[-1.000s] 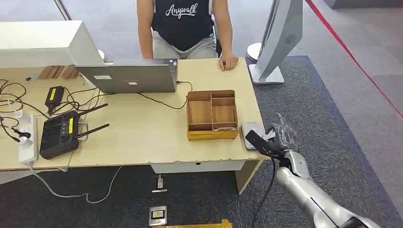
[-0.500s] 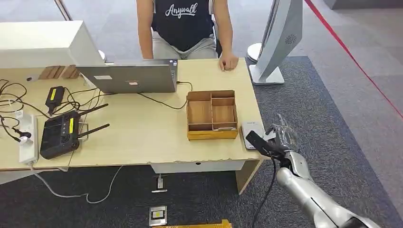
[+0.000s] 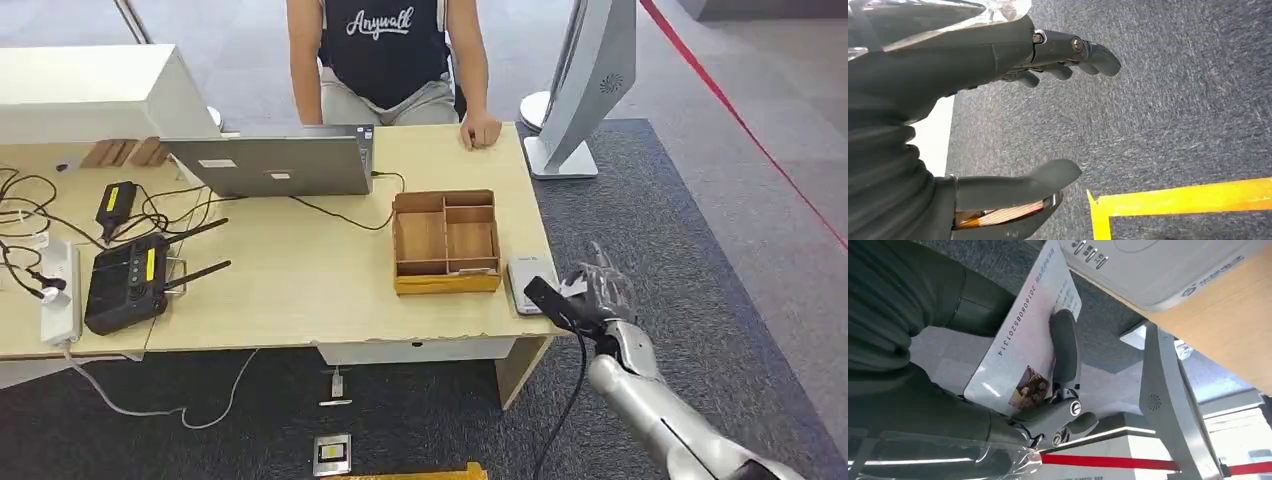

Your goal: Pass the card to the sensor for recognition and then transmit it.

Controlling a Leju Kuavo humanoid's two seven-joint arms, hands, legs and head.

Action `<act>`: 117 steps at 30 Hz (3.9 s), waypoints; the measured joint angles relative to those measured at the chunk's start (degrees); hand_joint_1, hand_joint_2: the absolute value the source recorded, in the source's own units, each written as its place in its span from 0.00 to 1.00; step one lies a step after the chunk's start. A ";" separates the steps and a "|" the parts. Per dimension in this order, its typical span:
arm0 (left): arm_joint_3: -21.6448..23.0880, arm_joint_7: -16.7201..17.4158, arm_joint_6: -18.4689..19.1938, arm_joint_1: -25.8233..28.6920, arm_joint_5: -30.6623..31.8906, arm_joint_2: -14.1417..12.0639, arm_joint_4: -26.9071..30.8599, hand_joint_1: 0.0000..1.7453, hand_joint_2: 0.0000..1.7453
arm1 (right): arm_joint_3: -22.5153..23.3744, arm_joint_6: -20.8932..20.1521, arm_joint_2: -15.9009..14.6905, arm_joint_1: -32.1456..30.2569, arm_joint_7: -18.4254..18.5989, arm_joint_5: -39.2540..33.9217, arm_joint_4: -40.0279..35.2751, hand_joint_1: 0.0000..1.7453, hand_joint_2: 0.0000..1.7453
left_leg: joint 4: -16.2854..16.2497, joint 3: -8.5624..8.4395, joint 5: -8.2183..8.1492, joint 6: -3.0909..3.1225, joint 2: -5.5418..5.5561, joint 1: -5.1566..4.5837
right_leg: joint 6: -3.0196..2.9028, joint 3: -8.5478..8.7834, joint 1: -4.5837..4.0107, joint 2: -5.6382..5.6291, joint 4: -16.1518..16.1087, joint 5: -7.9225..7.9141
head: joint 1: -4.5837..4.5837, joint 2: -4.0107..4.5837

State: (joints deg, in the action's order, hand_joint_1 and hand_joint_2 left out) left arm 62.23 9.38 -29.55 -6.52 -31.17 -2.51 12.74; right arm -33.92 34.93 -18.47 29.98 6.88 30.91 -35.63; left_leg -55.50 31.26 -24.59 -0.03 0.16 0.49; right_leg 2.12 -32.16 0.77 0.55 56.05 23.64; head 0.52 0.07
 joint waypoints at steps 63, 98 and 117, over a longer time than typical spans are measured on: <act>4.46 1.18 1.90 -1.78 2.34 -0.11 -0.20 0.00 0.00 | -6.80 -12.42 12.66 31.12 4.44 17.05 2.69 0.00 1.00 | -0.01 0.16 0.09 -0.05 0.02 0.03 | -0.10 -0.18 -0.03 0.01 0.08 -0.09 | 0.00 0.00; 4.46 0.90 0.04 -0.48 -2.62 -0.11 -0.20 0.00 0.00 | -2.91 -15.98 13.59 23.36 -10.34 -9.18 -4.51 0.00 1.00 | -0.01 0.07 0.10 -0.05 0.02 0.04 | -0.11 -0.15 -0.05 0.01 0.05 -0.09 | 0.00 0.00; 4.46 0.00 -0.22 -0.29 -2.25 -0.79 -0.20 0.00 0.00 | -2.73 -17.86 0.50 0.58 -3.63 -5.88 -33.61 0.00 1.00 | 0.00 0.09 0.07 -0.03 0.01 0.04 | -0.12 -0.17 -0.05 -0.01 0.03 -0.09 | 0.00 0.00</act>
State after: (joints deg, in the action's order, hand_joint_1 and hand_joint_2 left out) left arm 66.69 9.38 -29.77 -6.81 -33.42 -3.30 12.55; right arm -36.65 17.07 -17.96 30.56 3.26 25.02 -69.24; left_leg -55.50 31.36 -24.52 -0.06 0.17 0.53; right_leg 2.00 -32.33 0.72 0.55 56.08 23.55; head 0.52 0.07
